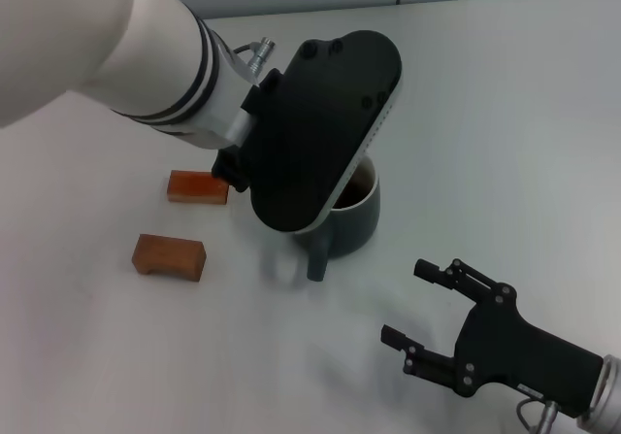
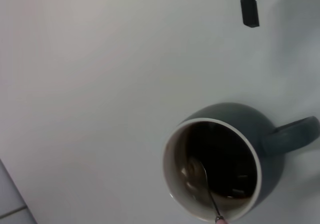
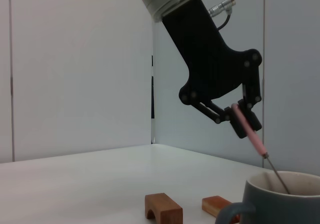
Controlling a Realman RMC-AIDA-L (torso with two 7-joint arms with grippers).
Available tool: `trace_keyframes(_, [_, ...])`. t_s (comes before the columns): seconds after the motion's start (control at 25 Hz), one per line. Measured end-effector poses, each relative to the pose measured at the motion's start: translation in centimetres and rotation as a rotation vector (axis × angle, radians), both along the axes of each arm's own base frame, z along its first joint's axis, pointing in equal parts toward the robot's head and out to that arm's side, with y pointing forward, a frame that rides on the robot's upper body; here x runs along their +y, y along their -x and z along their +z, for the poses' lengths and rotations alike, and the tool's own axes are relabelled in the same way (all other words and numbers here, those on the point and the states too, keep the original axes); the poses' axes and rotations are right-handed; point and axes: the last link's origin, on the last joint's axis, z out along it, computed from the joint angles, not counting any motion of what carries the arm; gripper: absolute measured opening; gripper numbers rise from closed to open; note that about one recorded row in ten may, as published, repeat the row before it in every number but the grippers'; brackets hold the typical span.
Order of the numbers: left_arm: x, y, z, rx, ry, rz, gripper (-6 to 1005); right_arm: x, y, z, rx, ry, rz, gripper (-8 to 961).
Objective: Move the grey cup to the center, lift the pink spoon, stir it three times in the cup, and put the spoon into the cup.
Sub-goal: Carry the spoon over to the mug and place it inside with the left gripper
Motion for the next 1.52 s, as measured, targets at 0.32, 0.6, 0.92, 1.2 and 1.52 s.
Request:
trace_keyframes(0.32, [-1.0, -0.6, -1.2, -0.023, 0.042, -0.023, 135, 0.0, -0.2, 0.0, -0.010, 0.000, -0.005, 806])
trace_keyframes(0.6, [-1.5, -0.1, -0.8, -0.015, 0.035, 0.012, 136, 0.1, -0.2, -0.2, -0.024, 0.011, 0.003, 805])
trace_keyframes(0.92, [-0.1, 0.3, -0.1, -0.029, -0.022, 0.051, 136, 0.1, -0.2, -0.2, -0.026, 0.014, 0.005, 806])
trace_keyframes(1.2, [0.9, -0.1, 0.7, -0.192, -0.018, 0.166, 137, 0.1, -0.1, -0.2, -0.023, 0.013, 0.008, 805])
trace_keyframes(1.52, [0.1, 0.5, 2.2, -0.483, 0.113, 0.279, 326, 0.2, -0.1, -0.1, -0.022, 0.009, 0.011, 805])
